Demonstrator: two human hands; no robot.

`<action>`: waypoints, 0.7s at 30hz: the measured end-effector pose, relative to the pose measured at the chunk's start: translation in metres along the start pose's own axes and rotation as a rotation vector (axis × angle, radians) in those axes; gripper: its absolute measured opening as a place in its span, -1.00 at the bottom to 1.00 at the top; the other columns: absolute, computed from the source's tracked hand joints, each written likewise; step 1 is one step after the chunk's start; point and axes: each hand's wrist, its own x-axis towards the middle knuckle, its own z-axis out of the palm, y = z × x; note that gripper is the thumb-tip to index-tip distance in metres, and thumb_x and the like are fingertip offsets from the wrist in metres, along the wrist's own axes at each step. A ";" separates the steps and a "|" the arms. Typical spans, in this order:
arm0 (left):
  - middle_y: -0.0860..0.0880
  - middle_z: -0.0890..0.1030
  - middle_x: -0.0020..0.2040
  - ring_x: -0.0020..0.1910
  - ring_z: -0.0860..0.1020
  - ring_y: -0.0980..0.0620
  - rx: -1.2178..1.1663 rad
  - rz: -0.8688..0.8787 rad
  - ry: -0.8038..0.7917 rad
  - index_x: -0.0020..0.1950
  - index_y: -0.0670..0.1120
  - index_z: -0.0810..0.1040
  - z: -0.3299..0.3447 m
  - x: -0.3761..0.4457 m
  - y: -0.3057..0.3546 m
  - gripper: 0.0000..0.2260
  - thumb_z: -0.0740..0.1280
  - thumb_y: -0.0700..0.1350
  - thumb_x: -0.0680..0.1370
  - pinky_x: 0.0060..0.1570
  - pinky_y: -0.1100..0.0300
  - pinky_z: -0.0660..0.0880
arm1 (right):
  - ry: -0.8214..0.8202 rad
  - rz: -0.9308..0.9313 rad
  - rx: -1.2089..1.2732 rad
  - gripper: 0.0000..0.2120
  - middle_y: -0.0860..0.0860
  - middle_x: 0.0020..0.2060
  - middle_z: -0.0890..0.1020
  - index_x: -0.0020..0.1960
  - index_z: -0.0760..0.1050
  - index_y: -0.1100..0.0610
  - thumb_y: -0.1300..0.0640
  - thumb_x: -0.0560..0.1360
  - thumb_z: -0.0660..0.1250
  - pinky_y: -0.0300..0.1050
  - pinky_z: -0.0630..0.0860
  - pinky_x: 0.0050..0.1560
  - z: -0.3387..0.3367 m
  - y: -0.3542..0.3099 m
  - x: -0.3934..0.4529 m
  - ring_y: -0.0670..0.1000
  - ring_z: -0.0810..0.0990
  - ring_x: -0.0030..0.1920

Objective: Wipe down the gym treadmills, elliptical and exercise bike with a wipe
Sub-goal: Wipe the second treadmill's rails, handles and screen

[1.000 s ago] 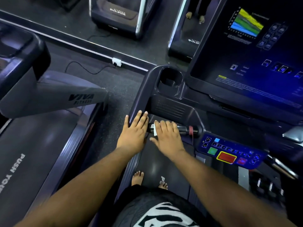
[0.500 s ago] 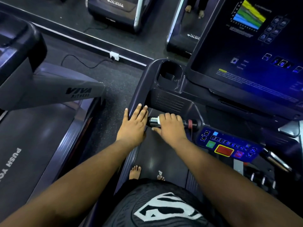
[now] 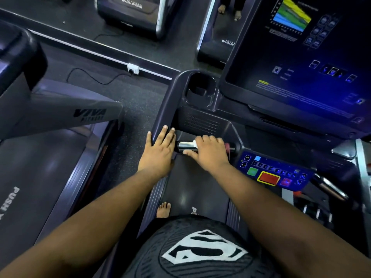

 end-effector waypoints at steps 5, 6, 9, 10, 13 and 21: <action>-0.03 -0.18 0.68 0.64 -0.28 -0.09 -0.010 -0.003 -0.007 0.68 -0.13 -0.07 -0.001 0.000 0.001 -0.26 0.17 0.16 0.63 0.55 -0.33 -0.09 | 0.095 -0.077 0.076 -0.39 0.09 0.39 0.46 0.53 0.30 0.13 -0.22 0.61 0.13 0.16 0.24 0.48 0.021 0.001 -0.034 0.16 0.42 0.39; -0.03 -0.18 0.68 0.64 -0.28 -0.08 -0.015 -0.004 -0.005 0.68 -0.13 -0.06 0.000 0.001 0.001 -0.27 0.16 0.16 0.64 0.55 -0.33 -0.09 | 0.139 -0.103 0.101 -0.38 0.11 0.48 0.38 0.58 0.23 0.16 -0.15 0.63 0.15 0.19 0.16 0.54 0.029 0.002 -0.044 0.17 0.34 0.48; -0.04 -0.17 0.68 0.64 -0.26 -0.09 -0.004 0.000 -0.001 0.68 -0.13 -0.06 0.001 0.001 0.000 -0.28 0.14 0.16 0.64 0.54 -0.34 -0.07 | 0.219 -0.135 0.187 -0.55 0.06 0.39 0.50 0.51 0.37 0.12 0.03 0.65 0.19 0.11 0.29 0.45 0.030 0.011 -0.039 0.14 0.44 0.40; -0.05 -0.17 0.68 0.64 -0.26 -0.10 0.004 0.002 0.000 0.68 -0.13 -0.06 0.001 0.001 0.000 -0.28 0.13 0.16 0.64 0.54 -0.34 -0.07 | 0.208 -0.127 0.197 -0.63 0.03 0.26 0.58 0.42 0.46 0.09 0.05 0.65 0.20 0.08 0.38 0.30 0.024 0.012 -0.028 0.14 0.53 0.27; -0.05 -0.15 0.69 0.64 -0.26 -0.10 0.008 0.000 0.007 0.68 -0.13 -0.05 0.002 0.001 0.000 -0.29 0.13 0.18 0.65 0.54 -0.35 -0.07 | 0.028 -0.080 0.112 -0.66 0.01 -0.01 0.63 0.20 0.55 0.02 -0.10 0.69 0.07 0.07 0.43 -0.01 0.002 0.007 0.006 0.15 0.61 0.01; -0.05 -0.10 0.69 0.65 -0.24 -0.09 -0.023 -0.003 0.023 0.67 -0.12 0.01 0.001 0.000 -0.001 -0.28 0.20 0.15 0.63 0.55 -0.35 -0.07 | 0.062 -0.103 -0.020 -0.31 0.10 0.20 0.53 0.45 0.34 0.14 -0.34 0.55 0.16 0.15 0.35 0.32 0.020 0.003 -0.022 0.16 0.49 0.17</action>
